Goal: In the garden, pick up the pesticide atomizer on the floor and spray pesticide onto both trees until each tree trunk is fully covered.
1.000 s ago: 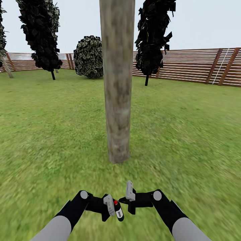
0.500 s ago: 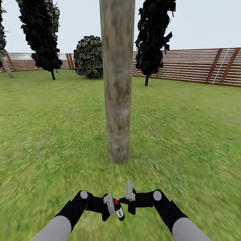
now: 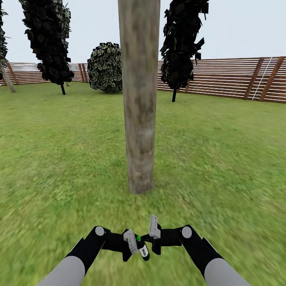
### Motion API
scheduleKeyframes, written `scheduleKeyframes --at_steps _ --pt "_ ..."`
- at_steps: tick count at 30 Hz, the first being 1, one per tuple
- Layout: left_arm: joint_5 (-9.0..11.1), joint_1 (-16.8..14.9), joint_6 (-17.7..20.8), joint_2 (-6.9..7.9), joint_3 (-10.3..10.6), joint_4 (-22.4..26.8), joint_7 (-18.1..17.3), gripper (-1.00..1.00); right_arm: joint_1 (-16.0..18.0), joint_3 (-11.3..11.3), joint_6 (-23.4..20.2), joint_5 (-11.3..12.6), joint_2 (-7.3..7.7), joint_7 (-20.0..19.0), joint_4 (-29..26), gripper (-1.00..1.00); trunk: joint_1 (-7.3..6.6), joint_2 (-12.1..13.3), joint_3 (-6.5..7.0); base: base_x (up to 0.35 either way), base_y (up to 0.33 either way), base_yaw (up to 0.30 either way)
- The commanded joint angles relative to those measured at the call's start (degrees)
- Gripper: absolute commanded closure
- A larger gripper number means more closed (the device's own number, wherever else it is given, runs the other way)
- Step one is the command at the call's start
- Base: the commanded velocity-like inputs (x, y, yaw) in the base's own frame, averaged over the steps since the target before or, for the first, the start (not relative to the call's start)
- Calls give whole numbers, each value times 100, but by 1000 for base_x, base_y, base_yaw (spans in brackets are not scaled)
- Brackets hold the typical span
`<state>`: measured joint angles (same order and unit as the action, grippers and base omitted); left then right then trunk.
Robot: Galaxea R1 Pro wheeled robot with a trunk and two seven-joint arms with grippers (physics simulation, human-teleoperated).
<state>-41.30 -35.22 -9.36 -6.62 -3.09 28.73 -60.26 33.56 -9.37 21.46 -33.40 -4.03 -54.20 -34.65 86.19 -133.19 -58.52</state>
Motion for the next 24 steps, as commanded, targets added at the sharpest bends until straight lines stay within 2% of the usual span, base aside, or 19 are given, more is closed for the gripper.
scheduleKeyframes --at_steps 1,10,16,18,21,23,24 --pt "-46 -2 -55 -3 -32 -8 -14 100 2 5 25 -43 -1 -3 -7 100 -1 -2 -5 0 0 0" --pt "-33 6 -58 22 -15 -60 -13 100 2 5 25 -43 -1 -3 -13 100 -1 -2 -5 0 0 0" --pt "-74 6 -49 124 -10 -77 -12 100 2 5 25 -38 -1 -3 -16 100 -1 -2 -5 0 0 0" --pt "-81 6 -49 350 -12 -77 -12 100 2 5 25 -40 -1 -3 -16 100 -1 -2 -5 0 0 0" --pt "-87 14 -49 592 4 -78 -12 100 2 5 25 -40 -1 -3 -11 100 -1 -2 -5 0 0 0" --pt "-91 41 -53 917 18 -77 -12 100 2 2 28 -39 -1 -3 -8 100 -1 -2 -5 0 0 0" --pt "-97 57 -55 1030 21 -77 -12 100 2 -1 31 -40 3 -3 -3 100 -1 -2 -5 0 0 0"
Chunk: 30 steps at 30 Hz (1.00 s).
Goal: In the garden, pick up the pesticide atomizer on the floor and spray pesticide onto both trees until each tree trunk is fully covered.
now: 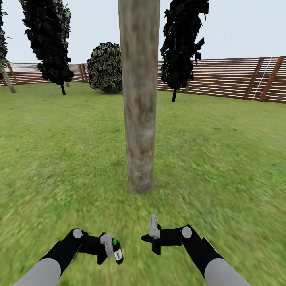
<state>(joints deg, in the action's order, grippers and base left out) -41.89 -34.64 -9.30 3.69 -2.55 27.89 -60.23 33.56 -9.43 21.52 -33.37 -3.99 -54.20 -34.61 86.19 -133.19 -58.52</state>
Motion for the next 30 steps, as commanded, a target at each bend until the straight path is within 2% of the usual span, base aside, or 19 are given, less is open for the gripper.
scheduleKeyframes --at_steps 1,2,3,6,7,10,12,15,17,19,20,21,22,23,25,26,28,30 --pt "-48 14 -81 218 -29 6 -15 100 2 4 26 -48 1 -3 11 100 -1 -2 -5 0 0 0" --pt "-49 18 -127 371 -27 6 -15 100 2 3 27 -52 6 -3 22 100 -1 -2 -5 0 0 0" --pt "-48 18 -169 458 -27 6 -15 100 2 3 27 -53 8 -3 26 -100 -1 -2 -5 0 0 0" --pt "-48 25 -249 679 -35 6 -15 100 2 3 28 -55 27 -3 37 -100 -1 -2 -5 0 0 0" --pt "-43 26 -259 819 -56 3 -7 100 2 6 29 -58 32 4 50 -100 -1 -2 -5 0 0 0" --pt "-12 28 -245 1008 -124 -41 23 100 2 24 34 -62 58 13 163 -100 -1 -2 -5 0 0 0" --pt "-5 28 -232 1069 -218 -69 179 100 2 32 37 -58 89 34 402 -100 -1 -2 -5 0 0 0" --pt "-4 34 -194 1136 -424 -165 687 100 -5 39 49 -56 152 109 766 -100 -1 -2 -5 0 0 0" --pt "3 35 -173 1177 -476 -248 857 100 -11 55 57 -48 253 380 1027 -100 -1 -2 -5 0 0 0" --pt "42 36 -86 1199 -614 -300 1043 100 -22 166 61 6 390 982 1396 -100 -1 -2 -5 0 0 0" --pt "87 36 47 1175 -869 -318 1315 100 -31 325 71 110 445 1533 1740 -100 -1 -2 -5 0 0 0" --pt "115 36 128 1160 -1041 -325 1518 100 -35 441 78 195 468 1873 1951 -100 -1 -2 -5 0 0 0" --pt "126 36 163 1155 -1119 -327 1623 100 -36 504 80 240 477 2039 2047 -100 -1 -2 -5 0 0 0" --pt "174 36 245 1122 -1335 -332 1962 100 -44 708 88 389 505 2540 2277 -100 -1 -2 -5 0 0 0" --pt "400 31 328 969 -1663 -328 2566 100 -50 963 94 568 536 3323 2441 -100 -1 -2 -5 0 0 0" --pt "595 29 435 791 -1840 -319 3025 100 -66 1083 96 660 546 3993 2497 -100 -1 -2 -5 0 0 0" --pt "744 28 692 579 -1961 -319 3610 100 -95 1161 100 791 549 5021 2531 -100 -1 -2 -5 0 0 0" --pt "834 27 1021 449 -2010 -319 4120 100 -116 1193 148 1029 536 5981 2545 -100 -1 -2 -5 0 0 0"
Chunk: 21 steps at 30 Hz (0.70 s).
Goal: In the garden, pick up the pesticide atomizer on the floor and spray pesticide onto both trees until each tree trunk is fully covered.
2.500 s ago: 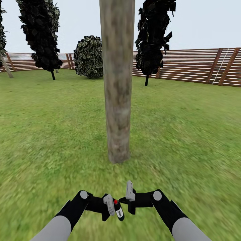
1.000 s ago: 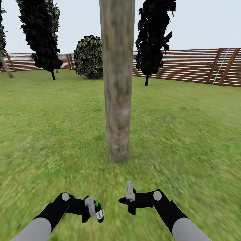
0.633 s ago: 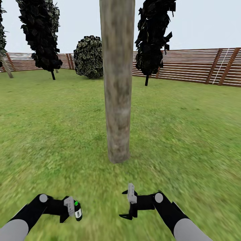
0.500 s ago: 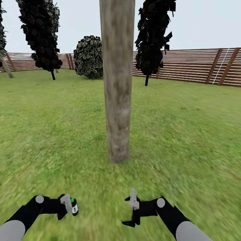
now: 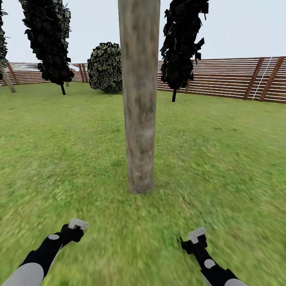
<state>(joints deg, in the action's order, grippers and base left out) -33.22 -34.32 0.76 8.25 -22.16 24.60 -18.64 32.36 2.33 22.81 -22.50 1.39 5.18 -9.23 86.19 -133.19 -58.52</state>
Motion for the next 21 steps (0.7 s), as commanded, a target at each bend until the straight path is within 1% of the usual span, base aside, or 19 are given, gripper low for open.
scheduleKeyframes --at_steps 1,2,3,5,7,8,10,14,17,21 --pt "-9 -14 206 -93 -56 25 164 100 -1 25 51 90 -10 414 12 -100 -1 -2 -5 0 0 0" --pt "2 -25 396 -174 -61 42 318 100 -5 30 72 221 -13 670 14 -100 -1 -2 -5 0 0 0" --pt "-1 -35 608 -249 -62 61 432 100 -7 33 85 344 -8 837 16 -100 -1 -2 -5 0 0 0" --pt "-8 -53 1000 -341 -60 82 574 100 -9 37 99 506 3 1010 17 -100 -1 -2 -5 0 0 0" --pt "-9 -62 1209 -386 -60 96 655 100 -10 35 107 576 8 1078 15 -100 -1 -2 -5 0 0 0" --pt "1 -72 1321 -399 -60 102 687 100 -10 28 113 605 -1 1106 2 -100 -1 -2 -5 0 0 0" --pt "3 -79 1394 -403 -59 108 692 100 -10 22 116 616 -14 1116 -12 -100 -1 -2 -5 0 0 0" --pt "35 -92 1450 -342 -86 96 650 100 -10 14 118 626 -19 1114 -16 -100 -1 -2 -5 0 0 0" --pt "37 -93 1483 -372 -84 38 640 100 -10 23 111 637 -45 1123 -1 -100 -1 -2 -5 0 0 0" --pt "56 -101 2023 -373 -108 44 634 100 -28 32 109 641 -57 1124 31 -100 -1 -2 2 0 0 -67"
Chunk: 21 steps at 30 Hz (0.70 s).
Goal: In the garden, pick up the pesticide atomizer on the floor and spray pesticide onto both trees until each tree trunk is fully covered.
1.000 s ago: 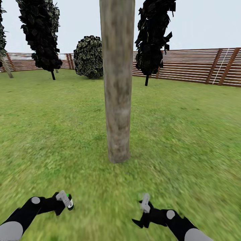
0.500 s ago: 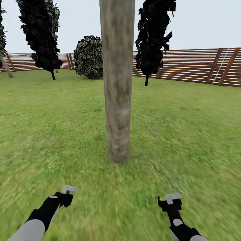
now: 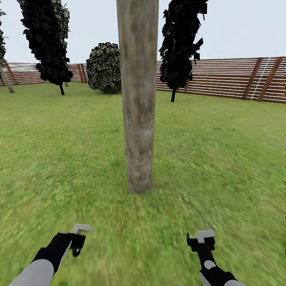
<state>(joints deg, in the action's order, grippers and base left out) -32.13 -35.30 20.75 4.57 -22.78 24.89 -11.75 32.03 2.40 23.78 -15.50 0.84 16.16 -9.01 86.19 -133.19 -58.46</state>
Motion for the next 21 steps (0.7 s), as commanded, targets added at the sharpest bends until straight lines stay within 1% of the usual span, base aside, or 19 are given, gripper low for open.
scheduleKeyframes --at_steps 1,3,4,5,6,7,8,9,11,12,14,15,18,21 --pt "-26 -6 136 3 -51 26 -58 100 -8 31 13 -59 17 26 10 -100 -1 -2 -1 0 0 -192" --pt "76 -9 244 10 -56 44 -70 100 -48 36 13 -49 47 28 8 -100 -1 -2 8 0 0 -223" --pt "221 -10 302 12 -51 62 -91 100 -88 41 13 16 86 32 6 -100 -1 -2 13 0 0 -246" --pt "306 -9 329 10 -37 71 -100 100 -105 43 14 96 107 35 6 -100 -1 -2 18 0 0 -253" --pt "363 -10 347 10 -26 76 -110 100 -116 42 16 197 122 35 5 -100 -1 -2 23 0 0 -257" --pt "413 -11 362 14 -13 81 -119 100 -126 41 19 356 138 40 5 -100 -1 -2 28 0 0 -261" --pt "463 -20 396 54 -4 71 -469 100 -155 41 24 578 158 44 4 -100 -1 -2 33 0 0 -265" --pt "449 -47 418 72 1 67 -679 100 -159 41 26 602 160 43 4 -100 -1 -2 38 0 0 -265" --pt "435 -78 525 86 7 61 -845 100 -161 39 23 617 156 39 4 -100 -1 -2 48 0 0 -265" --pt "432 -86 637 90 8 66 -893 100 -163 37 23 620 155 38 7 -100 -1 -2 53 0 0 -265" --pt "429 -94 824 71 13 81 -942 100 -165 34 22 624 153 32 11 -100 -1 -2 63 0 0 -265" --pt "424 -101 898 36 16 104 -956 100 -165 30 22 626 149 29 12 -100 -1 -2 68 0 0 -265" --pt "420 -154 966 -8 19 263 -967 100 -164 25 22 627 146 21 13 -100 -1 -2 83 40 0 -265" --pt "419 -189 993 -51 27 390 -969 100 -168 24 22 627 141 19 13 -100 -1 -2 98 226 0 -265"
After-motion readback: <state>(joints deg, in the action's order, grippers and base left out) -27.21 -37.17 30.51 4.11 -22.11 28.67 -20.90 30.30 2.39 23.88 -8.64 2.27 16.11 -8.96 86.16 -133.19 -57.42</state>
